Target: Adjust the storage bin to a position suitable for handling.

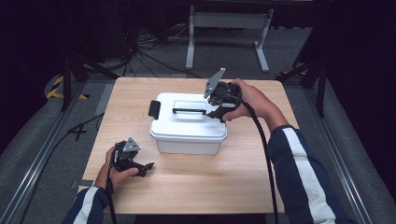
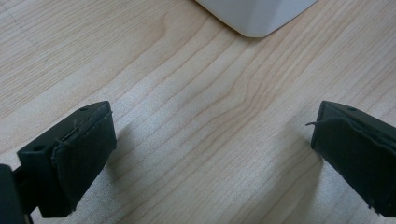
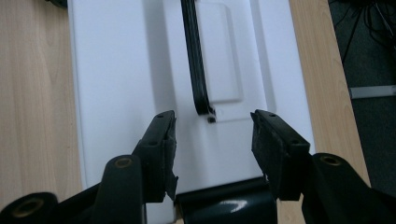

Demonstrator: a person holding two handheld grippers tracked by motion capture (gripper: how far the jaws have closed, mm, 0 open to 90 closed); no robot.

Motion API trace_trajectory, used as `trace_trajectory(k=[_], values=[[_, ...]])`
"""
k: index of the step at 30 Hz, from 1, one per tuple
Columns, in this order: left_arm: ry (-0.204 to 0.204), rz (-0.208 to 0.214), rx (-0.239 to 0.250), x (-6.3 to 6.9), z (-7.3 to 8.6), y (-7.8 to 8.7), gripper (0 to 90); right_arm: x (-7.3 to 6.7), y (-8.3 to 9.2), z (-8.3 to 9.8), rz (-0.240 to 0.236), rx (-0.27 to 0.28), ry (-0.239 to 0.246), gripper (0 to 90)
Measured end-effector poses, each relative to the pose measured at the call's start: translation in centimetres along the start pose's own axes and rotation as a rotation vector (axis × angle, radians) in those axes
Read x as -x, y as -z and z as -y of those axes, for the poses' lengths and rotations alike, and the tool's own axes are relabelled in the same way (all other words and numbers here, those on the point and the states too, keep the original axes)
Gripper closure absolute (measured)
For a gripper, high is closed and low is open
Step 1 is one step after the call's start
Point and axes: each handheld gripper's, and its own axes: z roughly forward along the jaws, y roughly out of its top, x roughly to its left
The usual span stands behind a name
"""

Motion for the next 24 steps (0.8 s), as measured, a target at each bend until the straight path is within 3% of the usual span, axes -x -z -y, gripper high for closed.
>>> trace_trajectory(k=[5,6,9,16,18,24], values=[[0.0,0.0,0.0,0.0,0.0,0.0,0.5,-0.4,-0.5,-1.8,0.012,-0.005,0.037,58.5],[-0.001,0.0,-0.001,0.0,0.0,0.0,0.5,-0.5,-0.6,-2.2,-0.01,-0.006,0.05,61.2],[-0.005,0.007,-0.005,0.0,0.0,0.0,0.4,-0.7,-1.4,-3.1,-0.009,-0.042,0.073,66.8],[-0.005,0.002,0.0,0.0,0.0,0.0,0.5,-0.9,-2.6,-3.9,-0.004,-0.065,0.111,83.1],[-0.006,0.003,-0.007,0.0,0.0,0.1,0.5,-0.9,-2.5,-4.0,0.02,-0.07,0.118,84.3],[-0.007,0.002,-0.007,0.0,0.0,0.1,0.5,-0.8,-2.4,-3.9,0.031,-0.062,0.127,85.1]])
